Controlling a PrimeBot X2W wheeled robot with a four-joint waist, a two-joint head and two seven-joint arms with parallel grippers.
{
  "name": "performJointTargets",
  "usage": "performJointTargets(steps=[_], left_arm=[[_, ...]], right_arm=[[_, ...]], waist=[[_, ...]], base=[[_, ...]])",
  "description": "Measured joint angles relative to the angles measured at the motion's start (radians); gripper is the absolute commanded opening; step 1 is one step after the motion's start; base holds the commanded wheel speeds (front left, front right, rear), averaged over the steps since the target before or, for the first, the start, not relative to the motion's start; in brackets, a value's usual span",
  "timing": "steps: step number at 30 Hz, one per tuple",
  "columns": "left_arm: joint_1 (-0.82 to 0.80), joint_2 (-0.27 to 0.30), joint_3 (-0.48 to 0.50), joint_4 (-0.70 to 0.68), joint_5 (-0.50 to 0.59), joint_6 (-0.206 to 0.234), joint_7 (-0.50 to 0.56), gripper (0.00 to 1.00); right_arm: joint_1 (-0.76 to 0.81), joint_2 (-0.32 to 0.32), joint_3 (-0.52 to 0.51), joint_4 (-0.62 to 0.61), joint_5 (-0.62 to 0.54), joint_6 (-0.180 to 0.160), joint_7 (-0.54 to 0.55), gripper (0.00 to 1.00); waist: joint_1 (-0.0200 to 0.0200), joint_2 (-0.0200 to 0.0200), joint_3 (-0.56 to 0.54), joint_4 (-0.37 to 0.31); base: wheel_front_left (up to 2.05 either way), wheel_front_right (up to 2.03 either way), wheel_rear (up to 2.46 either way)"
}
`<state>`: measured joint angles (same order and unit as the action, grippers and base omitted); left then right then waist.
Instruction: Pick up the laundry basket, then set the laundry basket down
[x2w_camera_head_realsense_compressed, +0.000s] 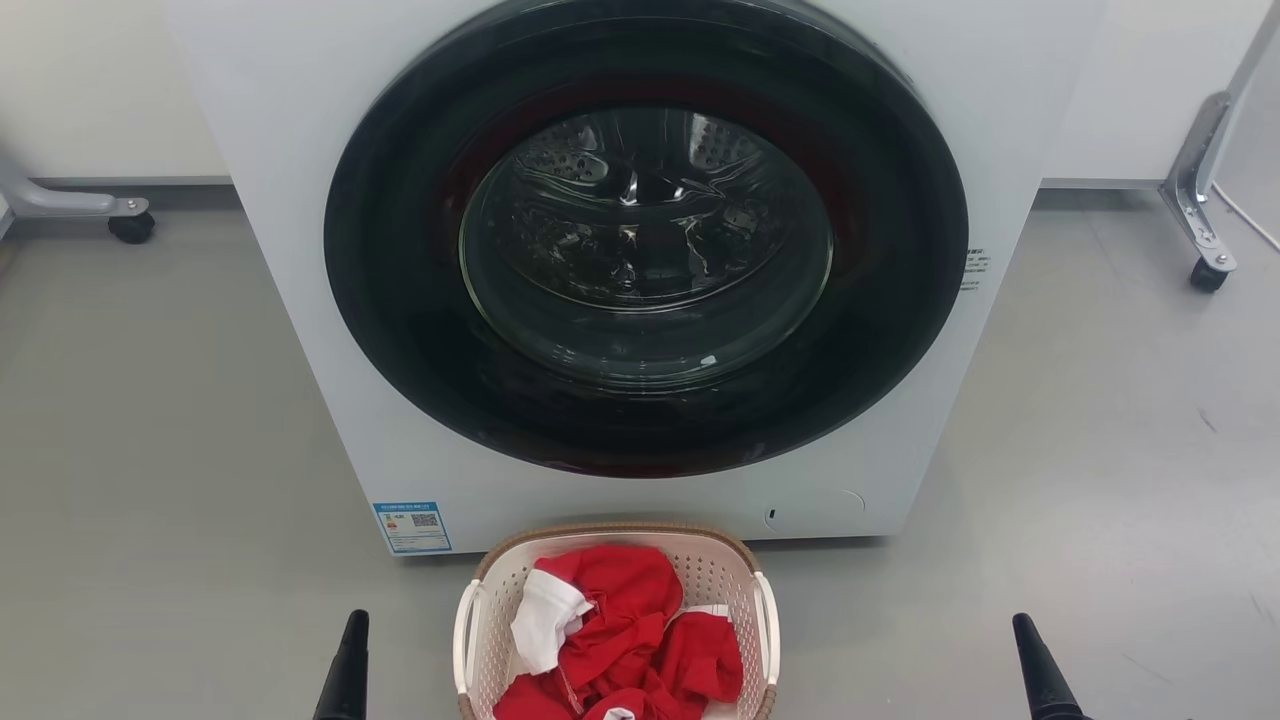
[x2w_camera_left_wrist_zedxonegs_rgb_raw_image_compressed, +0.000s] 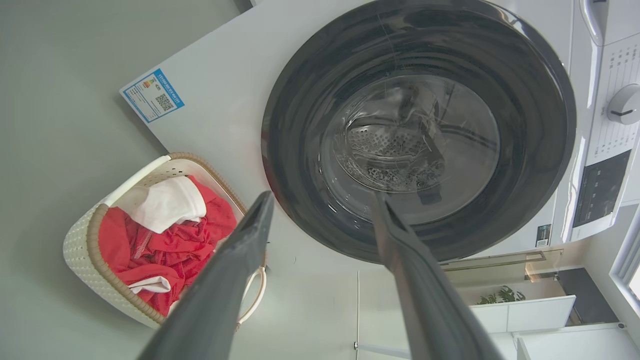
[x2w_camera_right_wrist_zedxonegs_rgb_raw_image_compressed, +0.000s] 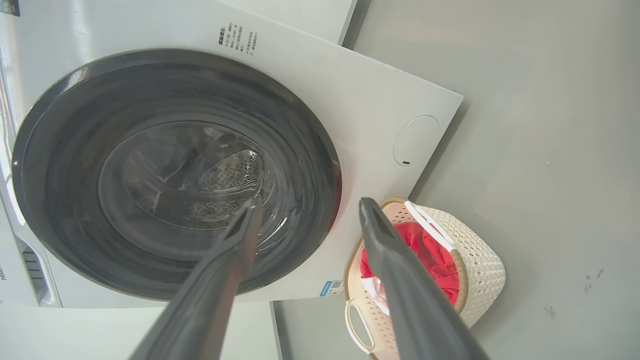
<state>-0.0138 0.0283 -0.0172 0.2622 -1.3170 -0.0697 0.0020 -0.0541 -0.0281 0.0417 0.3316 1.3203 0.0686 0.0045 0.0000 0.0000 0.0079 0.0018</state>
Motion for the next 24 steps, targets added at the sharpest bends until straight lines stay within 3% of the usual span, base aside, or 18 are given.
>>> performJointTargets(steps=[24], left_arm=[[0.0, 0.063, -0.149, -0.047, 0.511, 0.074, -0.085, 1.0]], right_arm=[[-0.023, -0.029, 0.174, -0.019, -0.396, -0.061, -0.087, 1.0]], waist=[[0.0, 0.0, 0.004, 0.001]], base=[[0.0, 0.0, 0.0]])
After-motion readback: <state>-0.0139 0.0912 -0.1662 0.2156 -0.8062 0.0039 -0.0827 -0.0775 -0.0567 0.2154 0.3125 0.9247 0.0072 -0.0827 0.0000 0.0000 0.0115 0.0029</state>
